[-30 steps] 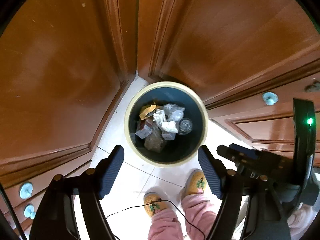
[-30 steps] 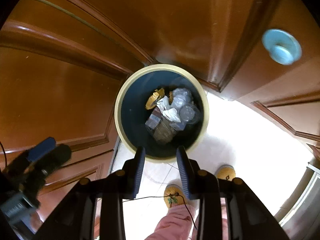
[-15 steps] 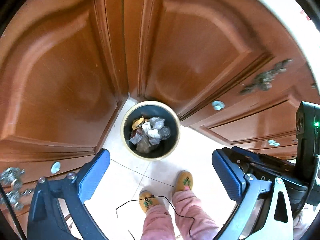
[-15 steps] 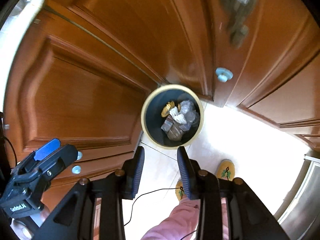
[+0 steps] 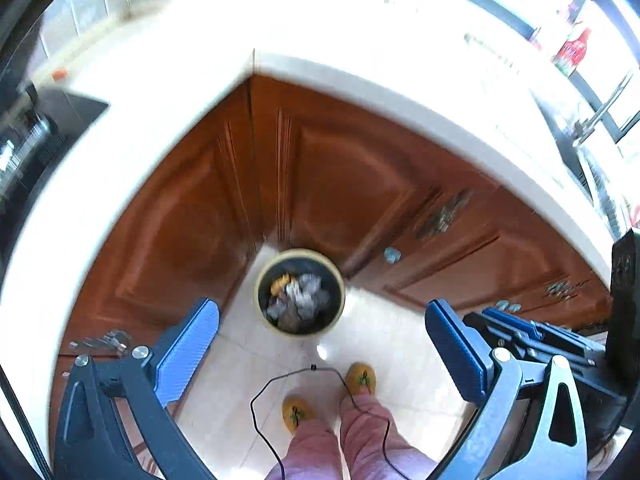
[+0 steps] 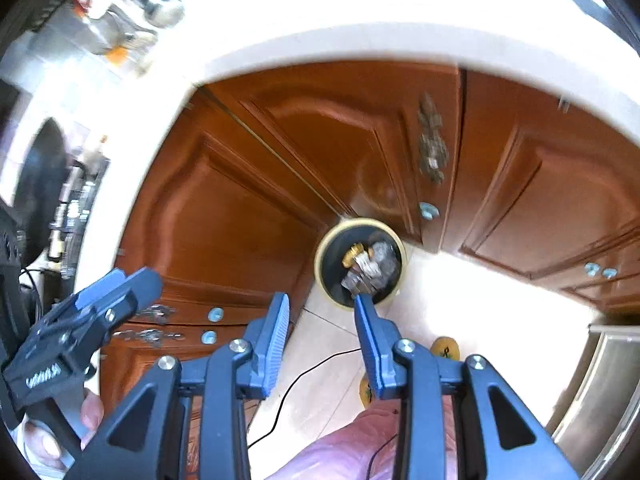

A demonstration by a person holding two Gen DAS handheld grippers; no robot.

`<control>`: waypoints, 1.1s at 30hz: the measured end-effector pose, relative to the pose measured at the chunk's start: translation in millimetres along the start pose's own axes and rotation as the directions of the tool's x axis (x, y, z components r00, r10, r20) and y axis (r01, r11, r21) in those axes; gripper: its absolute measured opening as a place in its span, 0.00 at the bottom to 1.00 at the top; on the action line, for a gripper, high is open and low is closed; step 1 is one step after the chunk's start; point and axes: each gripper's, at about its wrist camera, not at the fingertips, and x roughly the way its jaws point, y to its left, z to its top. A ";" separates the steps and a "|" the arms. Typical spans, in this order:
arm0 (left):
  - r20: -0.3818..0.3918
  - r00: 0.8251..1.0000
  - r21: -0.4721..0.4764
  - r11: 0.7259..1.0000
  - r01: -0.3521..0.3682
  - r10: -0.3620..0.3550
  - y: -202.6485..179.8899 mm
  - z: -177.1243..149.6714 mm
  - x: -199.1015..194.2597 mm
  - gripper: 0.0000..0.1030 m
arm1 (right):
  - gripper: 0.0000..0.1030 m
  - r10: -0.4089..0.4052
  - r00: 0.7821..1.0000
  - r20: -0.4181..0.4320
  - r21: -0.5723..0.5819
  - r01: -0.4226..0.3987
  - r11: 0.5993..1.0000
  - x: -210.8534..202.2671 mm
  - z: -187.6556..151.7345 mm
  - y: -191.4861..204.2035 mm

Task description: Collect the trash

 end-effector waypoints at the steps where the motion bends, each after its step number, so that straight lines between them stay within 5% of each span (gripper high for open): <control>1: 0.020 1.000 0.003 1.000 -0.001 0.001 -3.1 4.1 -12.5 0.99 | 0.33 0.005 1.000 0.015 -0.012 -0.005 1.000 -12.9 1.9 6.1; 11: 0.171 0.983 -0.005 0.998 -0.069 0.069 -28.3 41.5 -113.4 0.99 | 0.39 -0.067 0.968 0.241 -0.115 0.097 0.989 -124.1 21.8 49.6; 17: 0.204 0.974 -0.004 0.995 -0.104 0.102 -41.8 51.1 -147.6 0.99 | 0.39 -0.084 0.956 0.280 -0.086 0.112 0.990 -167.7 30.6 61.7; 26: 0.253 0.957 -0.008 0.989 -0.147 0.145 -55.9 43.8 -179.4 0.99 | 0.40 -0.118 0.914 0.389 -0.124 0.179 0.976 -199.1 17.2 89.2; 33: 0.305 0.937 -0.035 0.986 -0.164 0.167 -58.9 38.6 -198.9 0.99 | 0.40 -0.122 0.906 0.405 -0.125 0.187 0.974 -204.7 14.9 93.4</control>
